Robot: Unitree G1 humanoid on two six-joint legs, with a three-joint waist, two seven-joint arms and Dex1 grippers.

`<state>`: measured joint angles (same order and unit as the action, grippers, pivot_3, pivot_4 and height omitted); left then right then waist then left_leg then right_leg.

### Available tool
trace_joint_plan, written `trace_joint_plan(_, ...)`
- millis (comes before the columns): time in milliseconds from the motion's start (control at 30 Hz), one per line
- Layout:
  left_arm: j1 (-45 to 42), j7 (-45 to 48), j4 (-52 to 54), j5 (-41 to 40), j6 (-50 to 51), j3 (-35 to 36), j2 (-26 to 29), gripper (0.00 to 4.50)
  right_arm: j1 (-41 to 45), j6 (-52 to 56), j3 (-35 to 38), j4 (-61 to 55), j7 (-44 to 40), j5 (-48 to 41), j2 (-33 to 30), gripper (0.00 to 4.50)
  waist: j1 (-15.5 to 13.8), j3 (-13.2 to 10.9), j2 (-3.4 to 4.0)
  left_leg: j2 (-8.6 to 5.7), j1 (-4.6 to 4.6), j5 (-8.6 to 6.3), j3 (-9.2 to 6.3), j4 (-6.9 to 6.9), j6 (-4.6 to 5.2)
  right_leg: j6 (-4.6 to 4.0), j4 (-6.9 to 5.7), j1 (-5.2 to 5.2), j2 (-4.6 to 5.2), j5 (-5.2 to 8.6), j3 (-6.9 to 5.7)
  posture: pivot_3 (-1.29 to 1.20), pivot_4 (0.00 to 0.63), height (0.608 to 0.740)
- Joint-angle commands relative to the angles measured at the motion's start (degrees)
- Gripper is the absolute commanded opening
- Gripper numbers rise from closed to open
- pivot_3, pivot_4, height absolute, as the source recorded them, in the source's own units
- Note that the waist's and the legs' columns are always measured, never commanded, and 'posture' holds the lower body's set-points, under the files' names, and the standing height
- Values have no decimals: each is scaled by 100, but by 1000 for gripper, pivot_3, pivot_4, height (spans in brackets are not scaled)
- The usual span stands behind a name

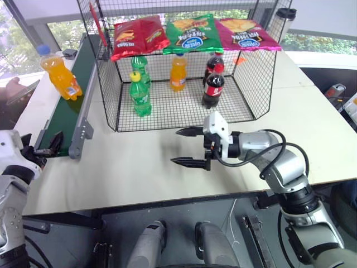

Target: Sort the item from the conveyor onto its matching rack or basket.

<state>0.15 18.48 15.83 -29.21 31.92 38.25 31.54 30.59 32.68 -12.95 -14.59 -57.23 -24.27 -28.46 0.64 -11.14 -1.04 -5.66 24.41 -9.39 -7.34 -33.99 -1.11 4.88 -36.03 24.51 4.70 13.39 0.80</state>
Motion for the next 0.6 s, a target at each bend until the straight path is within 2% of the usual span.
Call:
trace_joint_plan(33, -52, -18, 63, 33, -161, 12, 76, 4500, -1, -115, 38, -299, 4, -1, -51, 4480, 0, 0, 0, 0, 0, 0, 1, 0, 0, 0, 1, 0, 1, 0, 0, 0, 150, 739)
trace_joint_plan(600, -143, -30, -75, 54, -271, -135, 60, 4500, -23, -71, 55, -340, 93, 42, -51, 4480, 2, 0, 0, 0, 1, 0, 0, 4, 0, 0, 2, 2, 1, 0, 0, 0, 150, 739)
